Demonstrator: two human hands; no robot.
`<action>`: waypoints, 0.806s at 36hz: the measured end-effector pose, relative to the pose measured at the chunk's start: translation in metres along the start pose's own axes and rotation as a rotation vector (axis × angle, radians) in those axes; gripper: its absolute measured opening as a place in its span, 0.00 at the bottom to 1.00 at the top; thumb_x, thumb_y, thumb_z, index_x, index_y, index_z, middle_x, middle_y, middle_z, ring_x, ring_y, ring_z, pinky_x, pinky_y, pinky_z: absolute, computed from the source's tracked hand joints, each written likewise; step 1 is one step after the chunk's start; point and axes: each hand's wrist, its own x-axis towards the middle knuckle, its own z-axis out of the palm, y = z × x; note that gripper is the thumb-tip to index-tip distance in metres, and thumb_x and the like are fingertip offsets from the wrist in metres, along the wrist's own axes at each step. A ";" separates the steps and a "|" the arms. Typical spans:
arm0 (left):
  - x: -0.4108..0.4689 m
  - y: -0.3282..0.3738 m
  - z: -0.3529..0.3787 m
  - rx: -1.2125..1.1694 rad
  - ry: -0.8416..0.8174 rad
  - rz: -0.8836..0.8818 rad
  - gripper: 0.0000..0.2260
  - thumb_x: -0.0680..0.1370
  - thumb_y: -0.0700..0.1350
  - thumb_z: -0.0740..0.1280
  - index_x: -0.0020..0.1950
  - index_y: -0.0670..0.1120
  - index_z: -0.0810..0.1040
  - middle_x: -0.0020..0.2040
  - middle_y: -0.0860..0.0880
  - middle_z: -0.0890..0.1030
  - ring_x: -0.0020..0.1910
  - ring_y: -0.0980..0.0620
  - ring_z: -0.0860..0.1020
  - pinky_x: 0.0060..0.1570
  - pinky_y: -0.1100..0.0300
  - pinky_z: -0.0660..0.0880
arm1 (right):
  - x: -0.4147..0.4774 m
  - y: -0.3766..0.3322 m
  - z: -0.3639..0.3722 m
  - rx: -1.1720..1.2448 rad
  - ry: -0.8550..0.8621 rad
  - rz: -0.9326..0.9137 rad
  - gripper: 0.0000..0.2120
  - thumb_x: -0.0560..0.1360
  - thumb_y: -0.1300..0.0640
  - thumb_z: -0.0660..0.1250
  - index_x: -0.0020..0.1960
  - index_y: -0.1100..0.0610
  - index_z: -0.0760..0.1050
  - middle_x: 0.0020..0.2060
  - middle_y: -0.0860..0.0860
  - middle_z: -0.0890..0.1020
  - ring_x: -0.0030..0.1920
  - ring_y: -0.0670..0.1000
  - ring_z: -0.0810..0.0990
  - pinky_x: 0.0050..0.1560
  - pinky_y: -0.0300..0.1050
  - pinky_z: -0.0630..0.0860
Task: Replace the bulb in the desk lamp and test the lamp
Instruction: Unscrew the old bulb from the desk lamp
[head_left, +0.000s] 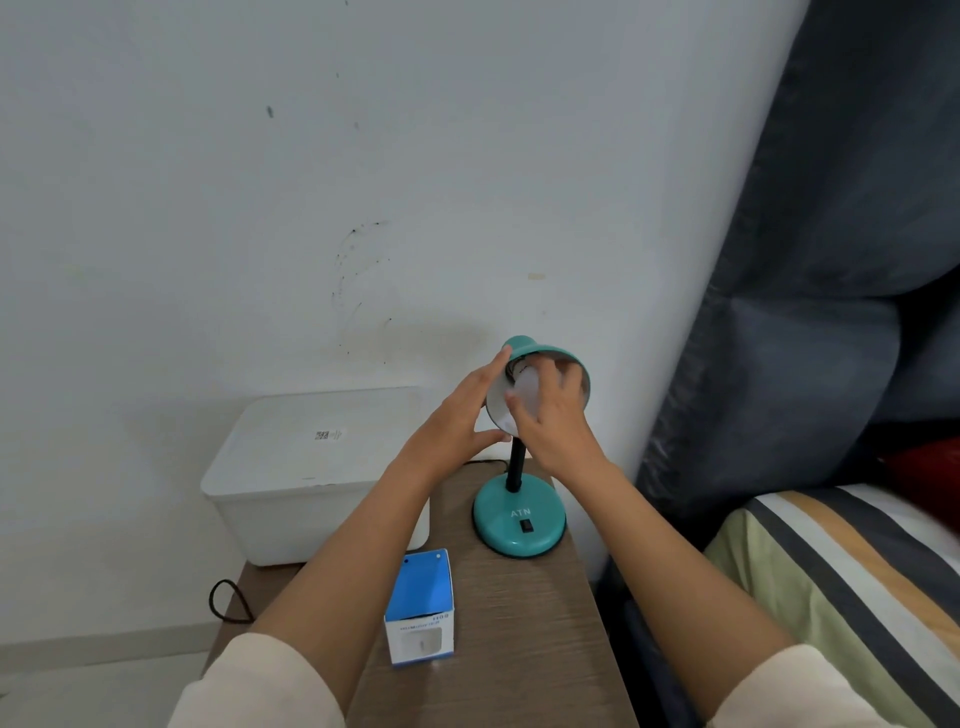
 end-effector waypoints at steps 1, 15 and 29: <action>0.000 0.000 0.000 0.001 0.002 0.000 0.42 0.72 0.42 0.72 0.71 0.67 0.47 0.66 0.60 0.64 0.64 0.59 0.69 0.64 0.63 0.68 | 0.000 0.000 0.000 -0.003 -0.001 -0.014 0.21 0.77 0.54 0.61 0.69 0.53 0.62 0.65 0.57 0.60 0.68 0.58 0.60 0.67 0.49 0.63; -0.001 0.001 0.000 -0.006 -0.006 -0.010 0.42 0.72 0.41 0.72 0.71 0.67 0.47 0.66 0.60 0.64 0.65 0.60 0.68 0.66 0.62 0.67 | 0.000 0.003 0.000 -0.028 -0.079 0.048 0.27 0.75 0.56 0.65 0.70 0.58 0.59 0.63 0.60 0.64 0.67 0.59 0.62 0.66 0.49 0.63; -0.002 0.000 0.000 -0.012 -0.015 -0.015 0.42 0.73 0.41 0.72 0.73 0.64 0.48 0.66 0.61 0.63 0.66 0.59 0.67 0.66 0.63 0.66 | -0.002 0.001 -0.007 -0.092 -0.039 0.120 0.28 0.70 0.52 0.71 0.65 0.61 0.66 0.60 0.59 0.72 0.59 0.57 0.73 0.55 0.46 0.71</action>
